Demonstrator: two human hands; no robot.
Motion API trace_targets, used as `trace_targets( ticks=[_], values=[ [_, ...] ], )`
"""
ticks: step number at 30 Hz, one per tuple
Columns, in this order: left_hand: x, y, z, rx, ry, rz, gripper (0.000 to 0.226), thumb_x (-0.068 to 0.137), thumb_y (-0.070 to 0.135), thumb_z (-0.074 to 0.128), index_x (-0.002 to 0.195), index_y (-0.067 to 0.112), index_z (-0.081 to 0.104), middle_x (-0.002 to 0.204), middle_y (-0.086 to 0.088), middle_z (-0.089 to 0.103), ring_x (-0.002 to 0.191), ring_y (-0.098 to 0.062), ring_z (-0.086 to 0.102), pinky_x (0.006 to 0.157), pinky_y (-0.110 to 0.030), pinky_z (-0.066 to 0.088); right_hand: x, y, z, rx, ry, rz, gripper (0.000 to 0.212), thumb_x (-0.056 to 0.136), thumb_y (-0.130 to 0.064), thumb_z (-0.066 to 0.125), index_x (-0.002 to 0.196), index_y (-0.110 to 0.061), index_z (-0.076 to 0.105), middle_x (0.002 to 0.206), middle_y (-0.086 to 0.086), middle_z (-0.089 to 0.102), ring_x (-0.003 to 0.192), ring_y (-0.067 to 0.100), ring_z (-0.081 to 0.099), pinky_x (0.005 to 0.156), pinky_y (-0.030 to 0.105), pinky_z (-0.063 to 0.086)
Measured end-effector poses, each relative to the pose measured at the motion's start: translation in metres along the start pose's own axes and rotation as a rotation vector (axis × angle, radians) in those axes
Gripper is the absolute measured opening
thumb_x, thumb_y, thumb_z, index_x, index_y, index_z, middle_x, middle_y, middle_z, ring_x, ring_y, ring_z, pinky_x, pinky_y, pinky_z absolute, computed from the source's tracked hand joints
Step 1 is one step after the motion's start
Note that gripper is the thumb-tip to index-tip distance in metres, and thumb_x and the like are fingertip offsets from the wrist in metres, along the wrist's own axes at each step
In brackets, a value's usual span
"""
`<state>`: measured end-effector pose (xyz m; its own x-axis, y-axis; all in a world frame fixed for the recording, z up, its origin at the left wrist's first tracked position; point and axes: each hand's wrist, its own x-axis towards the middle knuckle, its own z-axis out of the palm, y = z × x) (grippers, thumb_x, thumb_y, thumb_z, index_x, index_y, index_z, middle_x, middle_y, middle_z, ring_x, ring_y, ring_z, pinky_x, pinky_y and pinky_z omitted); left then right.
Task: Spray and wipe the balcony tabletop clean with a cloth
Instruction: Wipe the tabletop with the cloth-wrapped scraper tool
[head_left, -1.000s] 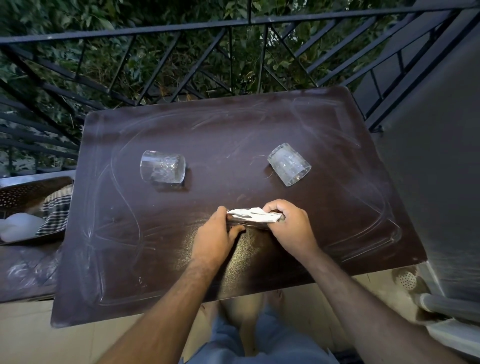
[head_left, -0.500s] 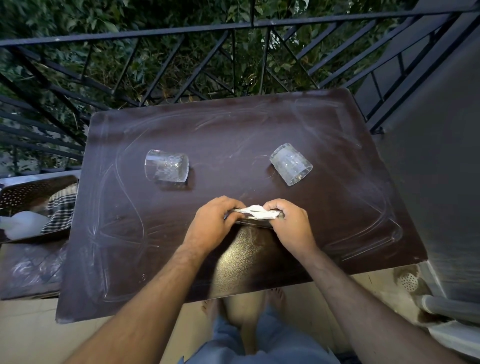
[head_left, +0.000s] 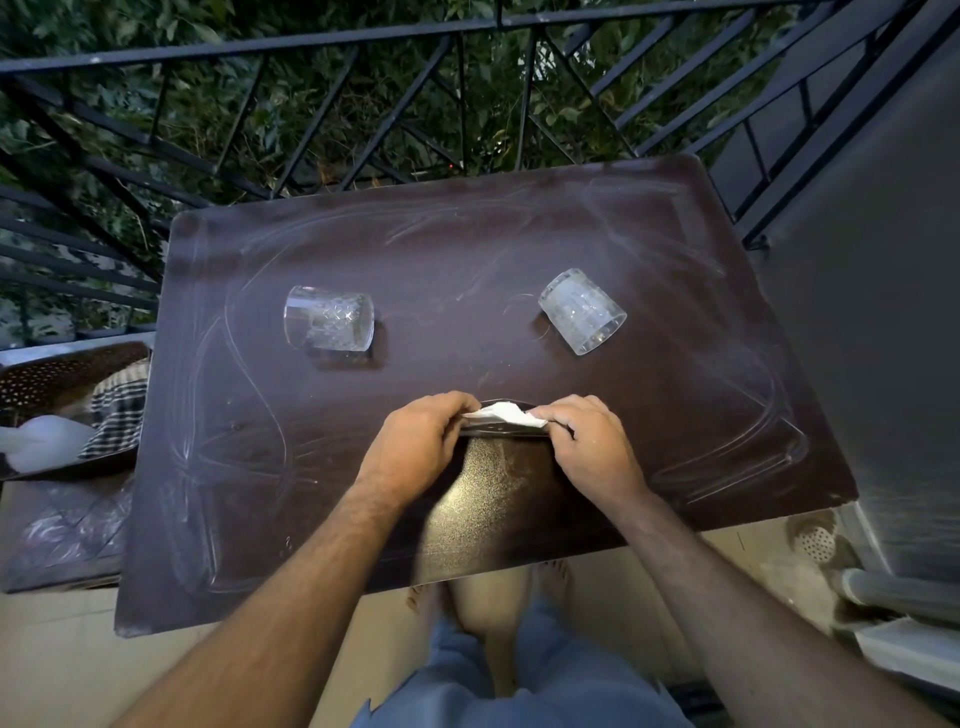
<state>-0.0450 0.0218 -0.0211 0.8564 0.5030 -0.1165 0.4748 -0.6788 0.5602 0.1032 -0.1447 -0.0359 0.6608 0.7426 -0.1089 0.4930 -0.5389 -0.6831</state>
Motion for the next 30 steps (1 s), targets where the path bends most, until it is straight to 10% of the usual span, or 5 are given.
trace_targets(
  ticks=[16, 24, 30],
  values=[
    [-0.011, -0.010, 0.008, 0.022, -0.107, -0.063, 0.040, 0.091, 0.011, 0.054, 0.122, 0.032, 0.066, 0.115, 0.008, 0.074, 0.105, -0.019, 0.068, 0.096, -0.031, 0.052, 0.005, 0.011, -0.006, -0.139, -0.248, 0.044, 0.041, 0.098, -0.016, 0.047, 0.126, -0.038, 0.067, 0.110, 0.000, 0.070, 0.117, 0.016, 0.050, 0.101, 0.032, 0.044],
    [-0.019, -0.009, 0.010, 0.234, 0.015, 0.020, 0.035, 0.093, 0.044, 0.049, 0.121, 0.033, 0.069, 0.110, 0.007, 0.077, 0.098, -0.019, 0.073, 0.080, -0.036, 0.060, 0.001, 0.005, -0.007, -0.130, 0.024, -0.017, 0.026, 0.087, -0.012, 0.063, 0.107, -0.026, 0.072, 0.100, -0.013, 0.064, 0.099, 0.010, 0.052, 0.094, 0.033, 0.048],
    [-0.019, -0.011, 0.001, 0.245, 0.113, 0.025, 0.050, 0.086, 0.063, 0.050, 0.114, 0.027, 0.071, 0.100, 0.006, 0.076, 0.092, -0.018, 0.071, 0.074, -0.033, 0.060, 0.008, -0.015, -0.007, -0.120, -0.242, 0.113, 0.077, 0.084, -0.024, 0.075, 0.149, -0.036, 0.037, 0.149, -0.014, 0.042, 0.137, 0.009, 0.037, 0.115, 0.033, 0.034]
  ],
)
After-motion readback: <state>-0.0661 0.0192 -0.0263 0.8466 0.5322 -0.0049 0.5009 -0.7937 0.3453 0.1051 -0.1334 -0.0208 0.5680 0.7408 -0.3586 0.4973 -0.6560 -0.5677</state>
